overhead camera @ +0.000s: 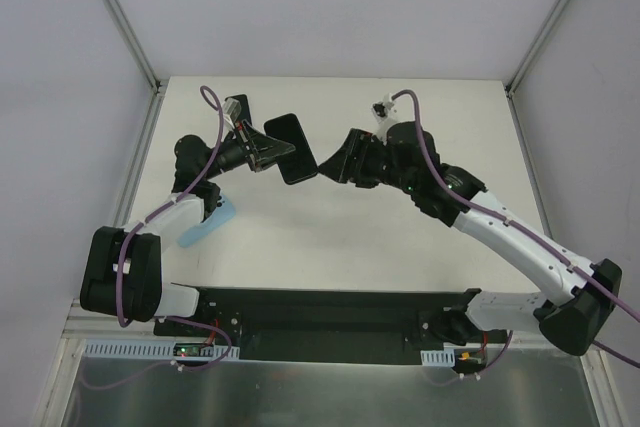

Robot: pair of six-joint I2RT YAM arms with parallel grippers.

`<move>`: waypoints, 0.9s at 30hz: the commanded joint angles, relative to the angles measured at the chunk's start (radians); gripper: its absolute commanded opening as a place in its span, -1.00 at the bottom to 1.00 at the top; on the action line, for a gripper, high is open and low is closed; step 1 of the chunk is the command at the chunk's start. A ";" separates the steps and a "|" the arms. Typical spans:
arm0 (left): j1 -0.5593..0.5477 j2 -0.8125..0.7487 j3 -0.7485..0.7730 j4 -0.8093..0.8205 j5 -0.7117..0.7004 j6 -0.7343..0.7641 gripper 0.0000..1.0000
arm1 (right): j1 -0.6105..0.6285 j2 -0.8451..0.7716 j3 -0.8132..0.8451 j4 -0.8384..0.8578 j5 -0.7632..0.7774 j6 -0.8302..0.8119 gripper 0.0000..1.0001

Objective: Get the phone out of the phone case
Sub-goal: Remove the phone case from the phone.

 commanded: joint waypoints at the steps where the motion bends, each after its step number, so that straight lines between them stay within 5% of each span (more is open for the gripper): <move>1: -0.011 -0.059 0.050 0.040 0.018 0.033 -1.00 | 0.041 0.048 0.062 -0.166 0.104 -0.110 0.22; 10: -0.011 -0.084 0.055 -0.007 0.022 0.055 -1.00 | 0.038 0.080 0.062 -0.125 0.059 -0.097 0.15; 19: -0.011 -0.082 0.068 -0.018 0.039 0.046 -1.00 | -0.070 0.103 -0.093 0.334 -0.311 0.154 0.18; 22: -0.011 -0.076 0.071 -0.003 0.038 0.023 -1.00 | -0.077 0.134 -0.110 0.403 -0.351 0.208 -0.04; 27: -0.011 -0.062 0.070 0.051 0.038 -0.025 -1.00 | -0.093 0.194 -0.169 0.662 -0.429 0.352 -0.72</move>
